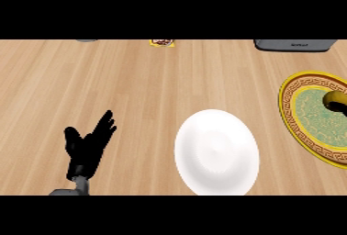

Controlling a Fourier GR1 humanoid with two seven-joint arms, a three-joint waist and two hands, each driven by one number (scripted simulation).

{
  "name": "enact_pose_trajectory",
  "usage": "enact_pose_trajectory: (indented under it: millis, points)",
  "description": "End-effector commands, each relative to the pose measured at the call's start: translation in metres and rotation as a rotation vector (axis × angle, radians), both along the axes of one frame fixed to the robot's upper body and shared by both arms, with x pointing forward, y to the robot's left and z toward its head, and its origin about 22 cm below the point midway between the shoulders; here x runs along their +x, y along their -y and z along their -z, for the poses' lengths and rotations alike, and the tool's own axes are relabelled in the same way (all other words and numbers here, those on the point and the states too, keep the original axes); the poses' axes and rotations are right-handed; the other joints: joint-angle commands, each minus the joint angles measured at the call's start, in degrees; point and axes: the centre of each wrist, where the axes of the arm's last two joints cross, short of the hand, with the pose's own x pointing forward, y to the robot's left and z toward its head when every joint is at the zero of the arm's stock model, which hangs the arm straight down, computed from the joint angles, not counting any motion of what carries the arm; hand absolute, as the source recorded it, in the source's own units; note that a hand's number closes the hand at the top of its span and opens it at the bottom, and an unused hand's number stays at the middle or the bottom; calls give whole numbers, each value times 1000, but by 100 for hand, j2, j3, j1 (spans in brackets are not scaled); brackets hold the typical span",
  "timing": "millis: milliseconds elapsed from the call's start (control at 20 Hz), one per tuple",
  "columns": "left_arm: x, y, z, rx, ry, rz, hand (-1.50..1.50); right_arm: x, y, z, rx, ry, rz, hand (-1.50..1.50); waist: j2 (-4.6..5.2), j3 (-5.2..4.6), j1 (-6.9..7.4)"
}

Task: Pick the lemon from the plate and place it in the plate

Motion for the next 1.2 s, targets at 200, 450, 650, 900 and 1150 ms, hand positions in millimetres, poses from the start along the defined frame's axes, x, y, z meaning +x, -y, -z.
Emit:
enact_pose_trajectory:
  millis: [200, 450, 650, 900, 1150]
  points:
    - [-12, 6, 3, 3, -32, -12, 0, -52, 37, 17, 176, 38, -113, -150, -29, -17, -81]
    - [-8, -6, 6, -4, -33, -19, 0, -112, 81, 8, 185, -23, -233, -150, -37, -19, -139]
    - [1, -22, 10, 3, -28, -34, 0, -125, 83, 15, 157, -24, -290, -150, -43, -25, -150]
    - [-10, 13, 6, -2, -23, -14, 0, -158, 96, 17, 77, -104, -285, -150, -49, -19, -141]
    - [-16, -3, 14, -10, -41, -33, 0, -175, 98, 22, 56, -125, -296, -150, -71, -32, -179]
